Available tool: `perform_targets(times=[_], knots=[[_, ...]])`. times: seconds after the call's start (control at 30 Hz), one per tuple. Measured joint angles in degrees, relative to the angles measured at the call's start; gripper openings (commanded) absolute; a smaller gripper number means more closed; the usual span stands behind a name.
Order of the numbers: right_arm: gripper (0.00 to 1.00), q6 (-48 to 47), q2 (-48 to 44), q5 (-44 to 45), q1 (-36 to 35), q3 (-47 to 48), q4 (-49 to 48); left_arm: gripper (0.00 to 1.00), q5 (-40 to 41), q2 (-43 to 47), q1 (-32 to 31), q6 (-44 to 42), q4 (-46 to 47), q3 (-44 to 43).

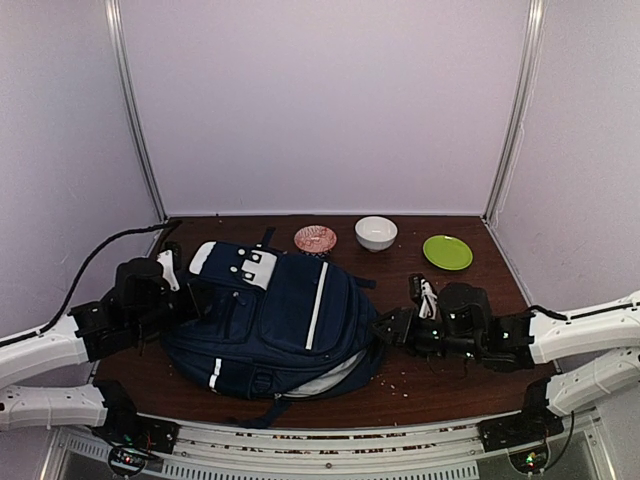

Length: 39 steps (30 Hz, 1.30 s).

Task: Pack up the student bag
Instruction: Adjust the student bag at the center of the board.

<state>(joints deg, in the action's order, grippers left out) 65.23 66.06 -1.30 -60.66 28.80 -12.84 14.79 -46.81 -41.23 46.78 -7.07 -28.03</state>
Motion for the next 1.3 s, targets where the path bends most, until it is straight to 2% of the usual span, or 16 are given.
perform_targets(times=[0.33, 0.6, 0.73, 0.83, 1.03, 1.3], knots=[[0.31, 8.59, 3.34, 2.95, -0.76, 2.12, 8.98, 0.0, -1.79, 4.46, 0.0, -0.02, -4.85, -3.23], [0.29, 10.21, 7.04, 3.15, -0.76, 3.58, 8.13, 0.0, -2.62, 5.62, 0.0, -0.02, -6.36, -3.39], [0.29, 10.27, 8.9, 2.51, -0.76, 4.2, 6.71, 0.0, -2.84, 6.69, 0.0, 0.0, -7.39, -3.39], [0.24, 10.25, 10.51, 1.57, -0.76, 5.11, 5.62, 0.0, -2.91, 7.17, 0.0, 0.0, -7.67, -3.39], [0.0, 11.39, 13.73, -0.31, -0.76, 5.86, 1.95, 0.0, -3.48, 7.17, 0.0, 0.04, -7.61, -3.37], [0.0, 8.15, 13.53, -4.26, -0.7, -0.2, -12.76, 0.0, -6.34, 4.98, 0.0, 2.25, -4.31, 0.24]])
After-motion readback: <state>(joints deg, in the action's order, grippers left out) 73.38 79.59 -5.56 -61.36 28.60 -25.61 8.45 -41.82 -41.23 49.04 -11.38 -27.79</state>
